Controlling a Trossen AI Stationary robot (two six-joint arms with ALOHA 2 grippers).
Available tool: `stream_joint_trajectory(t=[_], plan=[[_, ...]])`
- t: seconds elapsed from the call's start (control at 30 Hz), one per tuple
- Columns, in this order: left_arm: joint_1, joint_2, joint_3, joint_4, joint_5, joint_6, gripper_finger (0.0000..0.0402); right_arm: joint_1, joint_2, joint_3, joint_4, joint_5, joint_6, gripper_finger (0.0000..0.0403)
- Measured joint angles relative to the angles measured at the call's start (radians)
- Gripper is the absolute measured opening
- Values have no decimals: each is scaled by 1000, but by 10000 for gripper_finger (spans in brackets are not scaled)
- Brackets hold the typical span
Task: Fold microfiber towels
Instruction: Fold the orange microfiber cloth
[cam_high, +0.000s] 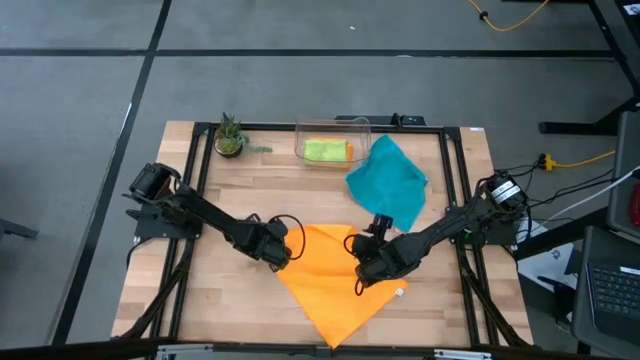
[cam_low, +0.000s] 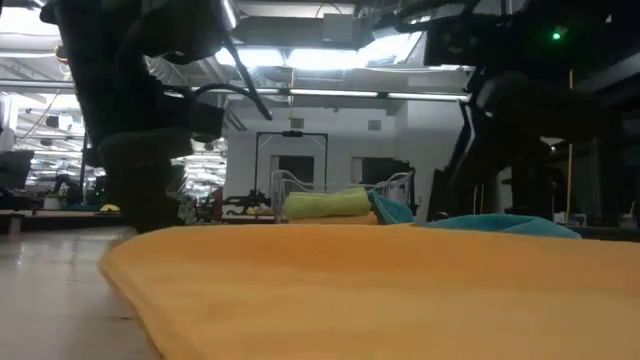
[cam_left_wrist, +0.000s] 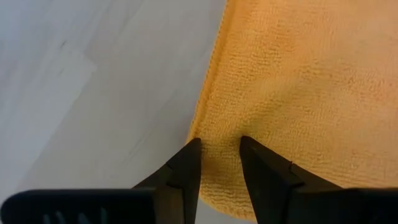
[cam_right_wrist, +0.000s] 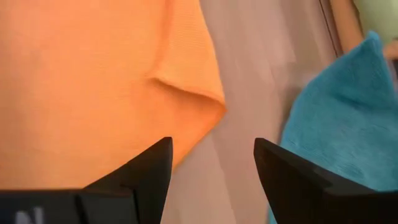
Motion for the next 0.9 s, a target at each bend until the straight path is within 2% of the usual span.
stream_joint_trajectory(t=[0.17, 0.23, 0.33, 0.4, 0.5, 0.73, 0.9], plan=[[-34, -18, 31, -35, -23, 36, 108, 0, 0, 0, 61, -6, 0, 229], [-51, -41, 89, -33, -73, 108, 108, 0, 0, 0, 75, -6, 2, 229], [-42, -71, 164, 70, -135, 253, 108, 0, 0, 0, 98, -6, 1, 229], [-28, -58, 164, 156, -117, 383, 108, 0, 0, 0, 110, -6, 1, 229], [-3, -40, 169, 303, -71, 477, 108, 0, 1, 0, 114, -6, 0, 229], [63, 35, 168, 307, -76, 485, 108, 0, 1, 0, 140, -19, 0, 229], [72, 96, 168, 267, 26, 480, 108, 0, 1, 0, 146, -25, 0, 229]])
